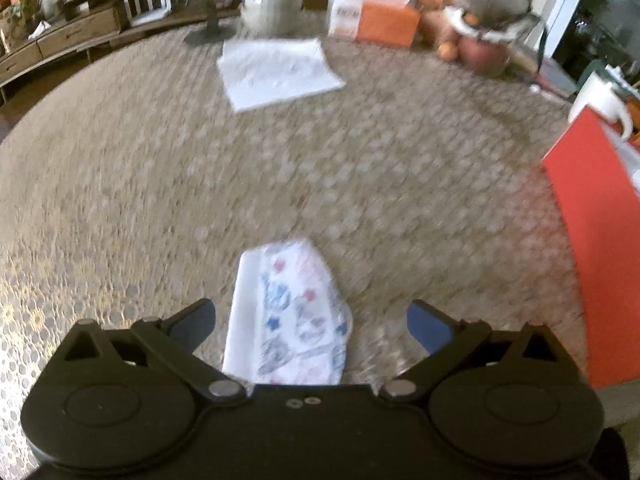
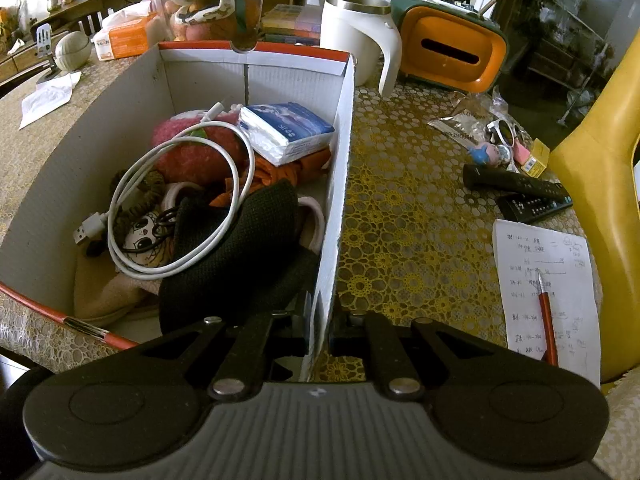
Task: Organize objects
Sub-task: 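Move the left tool back toward the printed face mask, then close the left gripper on the printed face mask, then lift the face mask with the left gripper and carry it over the box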
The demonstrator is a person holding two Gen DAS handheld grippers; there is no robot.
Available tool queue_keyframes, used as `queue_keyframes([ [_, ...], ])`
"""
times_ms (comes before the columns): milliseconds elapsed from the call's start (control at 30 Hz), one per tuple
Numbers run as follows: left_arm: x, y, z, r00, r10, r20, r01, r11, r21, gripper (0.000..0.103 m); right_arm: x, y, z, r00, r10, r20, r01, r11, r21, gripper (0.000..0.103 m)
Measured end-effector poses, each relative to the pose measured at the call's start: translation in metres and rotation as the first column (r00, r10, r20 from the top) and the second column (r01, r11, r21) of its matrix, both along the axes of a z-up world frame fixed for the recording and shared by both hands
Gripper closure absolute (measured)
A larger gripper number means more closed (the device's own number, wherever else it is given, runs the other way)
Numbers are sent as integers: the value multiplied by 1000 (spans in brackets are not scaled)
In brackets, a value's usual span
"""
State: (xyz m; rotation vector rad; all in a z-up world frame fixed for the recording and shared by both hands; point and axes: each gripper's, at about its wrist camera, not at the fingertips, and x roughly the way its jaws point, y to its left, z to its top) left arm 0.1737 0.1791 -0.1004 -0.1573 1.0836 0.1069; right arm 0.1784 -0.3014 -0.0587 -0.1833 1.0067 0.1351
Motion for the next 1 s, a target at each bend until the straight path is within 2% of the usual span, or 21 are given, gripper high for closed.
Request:
queue_keyframes([
  [167,-6,10,-18,999,29,-25,-29,1000,3,3,0,-1,0,1000,0,0,0,1000,-3,95],
  [267,-8,10,-21,999,32,-21,-32,999,19,7,0,-1,0,1000,0,0,0,1000,-3,95],
  [367,-9,5,-21,999,29,-17,-28,997,66,16,0,0,0,1000,-1,-1,1,1000,-3,95],
  [433,-9,3,-20,1000,23,-11,-22,997,70,24,-1,-1,0,1000,0,-1,0,1000,-3,95],
  [467,-9,1,-18,1000,19,-8,-18,997,71,33,0,0,0,1000,0,-1,0,1000,-3,95],
  [533,-9,-1,-15,1000,6,-7,-6,997,71,42,0,0,0,1000,0,-1,0,1000,-4,95],
  [567,-8,-3,-14,1000,-2,-6,3,998,66,51,0,0,0,1000,0,-1,0,1000,-4,95],
  [600,-8,-5,-13,1000,-8,-4,8,998,66,63,0,0,0,1000,0,-1,0,1000,-3,95],
  [633,-8,-6,-12,1000,-12,-4,12,998,65,70,0,0,1,1000,0,0,0,1000,-4,95],
  [667,-7,-7,-11,1000,-16,-3,16,998,57,86,0,0,1,1000,1,-1,-1,1000,-4,95],
  [700,-7,-8,-11,1000,-20,-4,20,999,49,95,0,0,1,1000,0,-1,0,1000,-3,95],
  [833,-7,-14,-5,1000,-18,6,18,999,46,96,0,0,0,1000,0,-1,0,1000,-4,95],
  [1000,-4,-36,21,996,-57,62,56,998,17,96,0,-1,0,1000,1,0,-1,1000,-4,95],
])
